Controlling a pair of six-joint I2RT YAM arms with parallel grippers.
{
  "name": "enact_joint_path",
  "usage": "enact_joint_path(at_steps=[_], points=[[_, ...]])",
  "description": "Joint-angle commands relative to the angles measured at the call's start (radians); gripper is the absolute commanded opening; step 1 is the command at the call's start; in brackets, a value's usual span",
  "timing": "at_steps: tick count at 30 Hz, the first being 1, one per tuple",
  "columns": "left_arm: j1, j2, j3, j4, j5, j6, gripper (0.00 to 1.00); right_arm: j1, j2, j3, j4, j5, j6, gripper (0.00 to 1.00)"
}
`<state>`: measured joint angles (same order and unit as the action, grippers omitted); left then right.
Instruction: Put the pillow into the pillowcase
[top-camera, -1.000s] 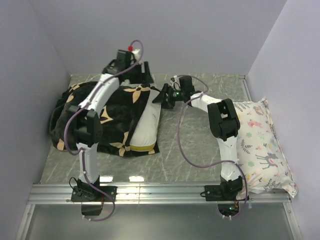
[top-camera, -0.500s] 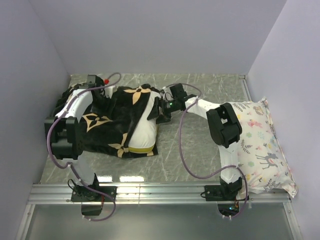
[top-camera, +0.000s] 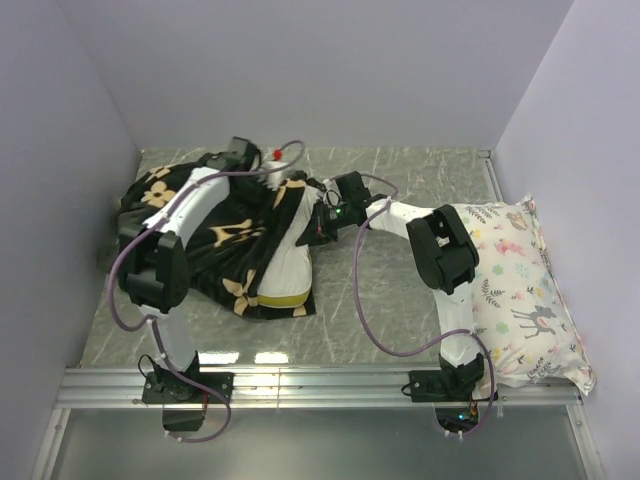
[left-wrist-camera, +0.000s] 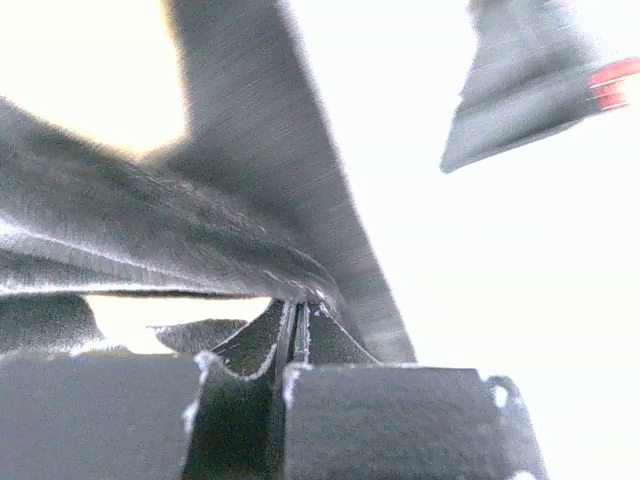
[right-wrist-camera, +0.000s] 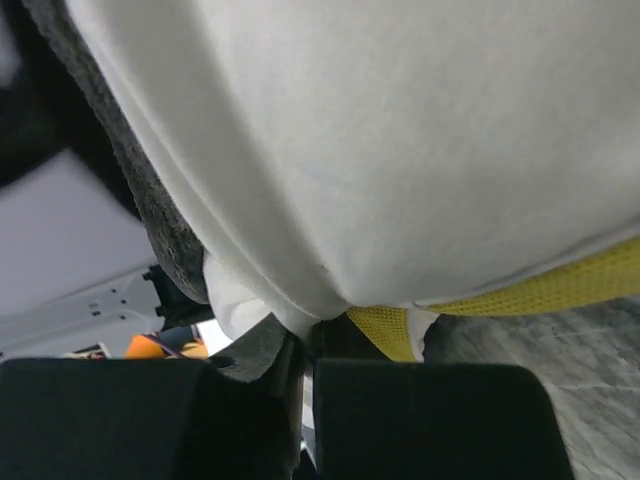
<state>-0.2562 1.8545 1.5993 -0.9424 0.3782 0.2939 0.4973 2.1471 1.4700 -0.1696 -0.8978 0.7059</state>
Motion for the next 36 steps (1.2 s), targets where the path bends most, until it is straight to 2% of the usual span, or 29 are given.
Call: enact_joint_path(at_steps=[1, 3, 6, 10, 11, 12, 14, 15, 17, 20, 21, 22, 23, 25, 26, 27, 30, 33, 35, 36], points=[[-0.172, 0.056, 0.163, 0.020, 0.390, -0.027, 0.00, 0.015, -0.032, -0.013, 0.154, -0.033, 0.117, 0.00], [-0.219, 0.095, 0.211, 0.014, 0.471, -0.029, 0.00, 0.011, -0.047, -0.036, 0.230, -0.038, 0.165, 0.00], [-0.232, 0.153, 0.274, 0.049, 0.542, -0.074, 0.00, -0.011, -0.082, -0.083, 0.345, -0.033, 0.269, 0.00], [-0.189, 0.115, 0.206, 0.129, 0.496, -0.102, 0.01, -0.064, -0.113, -0.093, 0.346, 0.002, 0.262, 0.00], [-0.143, 0.095, 0.179, 0.152, 0.482, -0.130, 0.04, -0.075, -0.115, -0.089, 0.329, 0.020, 0.248, 0.00], [-0.117, 0.077, 0.133, 0.175, 0.463, -0.142, 0.17, -0.086, -0.116, -0.089, 0.315, 0.026, 0.242, 0.00], [-0.042, 0.022, 0.108, 0.182, 0.395, -0.110, 0.32, -0.109, -0.115, -0.089, 0.308, 0.036, 0.230, 0.00], [-0.020, 0.008, 0.103, 0.162, 0.365, -0.087, 0.44, -0.112, -0.118, -0.085, 0.294, 0.040, 0.224, 0.00], [0.038, -0.044, 0.085, 0.113, 0.277, -0.029, 0.54, -0.114, -0.141, -0.097, 0.265, 0.063, 0.182, 0.00], [0.129, -0.130, 0.013, 0.029, 0.216, 0.034, 0.61, -0.115, -0.194, -0.145, 0.282, 0.077, 0.179, 0.01], [0.146, -0.174, -0.025, 0.001, 0.197, 0.056, 0.69, -0.114, -0.202, -0.154, 0.238, 0.065, 0.149, 0.15], [0.172, -0.201, -0.050, -0.033, 0.183, 0.083, 0.70, -0.112, -0.213, -0.151, 0.198, 0.059, 0.121, 0.49], [0.179, -0.230, -0.077, -0.061, 0.156, 0.143, 0.72, -0.112, -0.220, -0.140, 0.091, 0.057, 0.084, 0.62], [0.183, -0.329, -0.186, -0.117, 0.127, 0.203, 0.73, -0.114, -0.243, -0.137, -0.003, 0.060, -0.027, 0.76], [0.183, -0.363, -0.228, -0.128, 0.117, 0.249, 0.85, -0.114, -0.248, -0.134, -0.049, 0.057, -0.063, 0.76], [0.179, -0.421, -0.310, -0.125, 0.082, 0.260, 0.86, -0.114, -0.251, -0.134, -0.129, 0.053, -0.115, 0.77], [0.167, -0.483, -0.459, -0.090, -0.002, 0.280, 0.87, -0.100, -0.257, -0.164, -0.206, 0.043, -0.166, 0.77], [0.141, -0.488, -0.560, 0.009, -0.050, 0.251, 0.87, -0.066, -0.240, -0.203, -0.199, 0.014, -0.186, 0.76], [0.086, -0.476, -0.594, 0.089, -0.085, 0.213, 0.86, -0.045, -0.201, -0.204, -0.186, -0.018, -0.168, 0.73], [0.056, -0.450, -0.620, 0.117, -0.093, 0.200, 0.83, -0.030, -0.188, -0.204, -0.157, -0.035, -0.158, 0.71]])
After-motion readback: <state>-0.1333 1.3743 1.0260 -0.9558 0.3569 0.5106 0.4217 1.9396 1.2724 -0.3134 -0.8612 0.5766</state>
